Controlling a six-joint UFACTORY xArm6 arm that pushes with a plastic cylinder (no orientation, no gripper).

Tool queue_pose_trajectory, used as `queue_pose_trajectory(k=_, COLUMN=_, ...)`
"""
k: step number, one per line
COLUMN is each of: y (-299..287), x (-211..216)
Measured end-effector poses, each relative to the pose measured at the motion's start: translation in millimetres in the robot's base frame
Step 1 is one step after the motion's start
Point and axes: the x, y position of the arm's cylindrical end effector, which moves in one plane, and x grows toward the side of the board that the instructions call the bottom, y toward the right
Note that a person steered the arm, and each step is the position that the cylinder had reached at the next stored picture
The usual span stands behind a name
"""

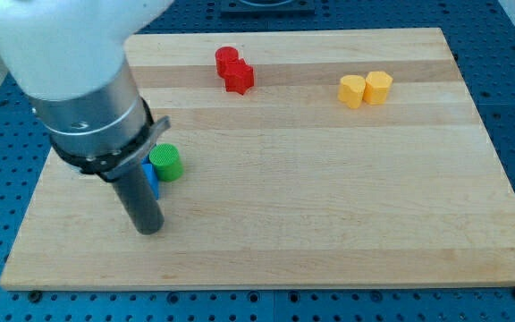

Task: Move the blue blocks up from the center of the green blocks

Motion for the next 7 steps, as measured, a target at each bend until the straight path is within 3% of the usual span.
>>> queue_pose_trajectory(k=7, y=-7.7, x=-110.8)
